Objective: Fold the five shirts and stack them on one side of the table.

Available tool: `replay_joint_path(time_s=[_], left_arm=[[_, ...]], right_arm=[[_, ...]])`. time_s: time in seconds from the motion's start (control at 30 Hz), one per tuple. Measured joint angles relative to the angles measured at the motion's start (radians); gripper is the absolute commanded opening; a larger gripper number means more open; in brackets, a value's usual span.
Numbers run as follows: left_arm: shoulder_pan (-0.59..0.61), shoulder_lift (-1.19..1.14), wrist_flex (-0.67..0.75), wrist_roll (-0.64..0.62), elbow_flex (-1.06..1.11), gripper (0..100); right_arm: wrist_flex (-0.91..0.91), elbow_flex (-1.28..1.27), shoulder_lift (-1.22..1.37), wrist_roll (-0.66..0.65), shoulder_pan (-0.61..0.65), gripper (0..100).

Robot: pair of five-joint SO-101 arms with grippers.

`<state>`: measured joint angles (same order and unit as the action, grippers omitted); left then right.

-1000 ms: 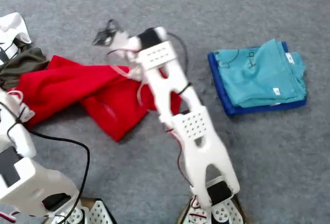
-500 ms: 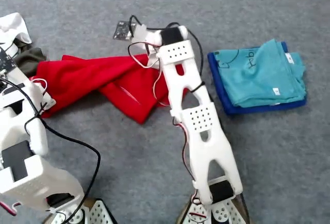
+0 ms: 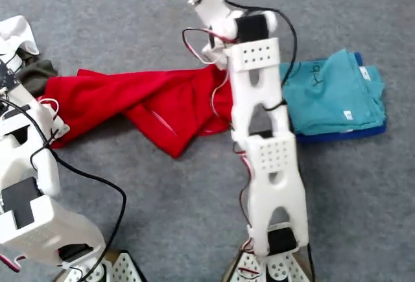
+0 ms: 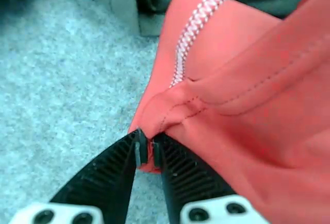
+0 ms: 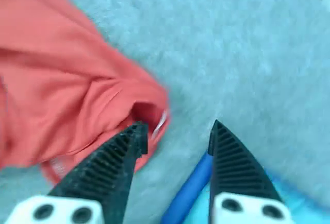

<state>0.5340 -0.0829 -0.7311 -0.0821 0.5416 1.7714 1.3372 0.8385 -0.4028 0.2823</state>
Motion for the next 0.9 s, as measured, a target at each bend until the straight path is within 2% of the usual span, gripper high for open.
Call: replay_joint_path(time_s=[0.1,0.3,0.43,0.57,0.9], left_arm=[[0.000,0.000,0.000,0.000,0.000,2],[0.000,0.000,0.000,0.000,0.000,2],[0.000,0.000,0.000,0.000,0.000,2],[0.000,0.000,0.000,0.000,0.000,2],[0.000,0.000,0.000,0.000,0.000,2]], right_arm=[[0.000,-0.321,-0.193,0.103,0.014,19.6],[-0.127,-1.002,-0.565,0.133,0.127,19.6],[-0.238,-1.286,-0.655,0.146,0.224,19.8],[-0.301,-1.404,-0.654,0.181,0.322,19.8],[-0.333,-1.353,-0.511,0.195,0.411,19.8]])
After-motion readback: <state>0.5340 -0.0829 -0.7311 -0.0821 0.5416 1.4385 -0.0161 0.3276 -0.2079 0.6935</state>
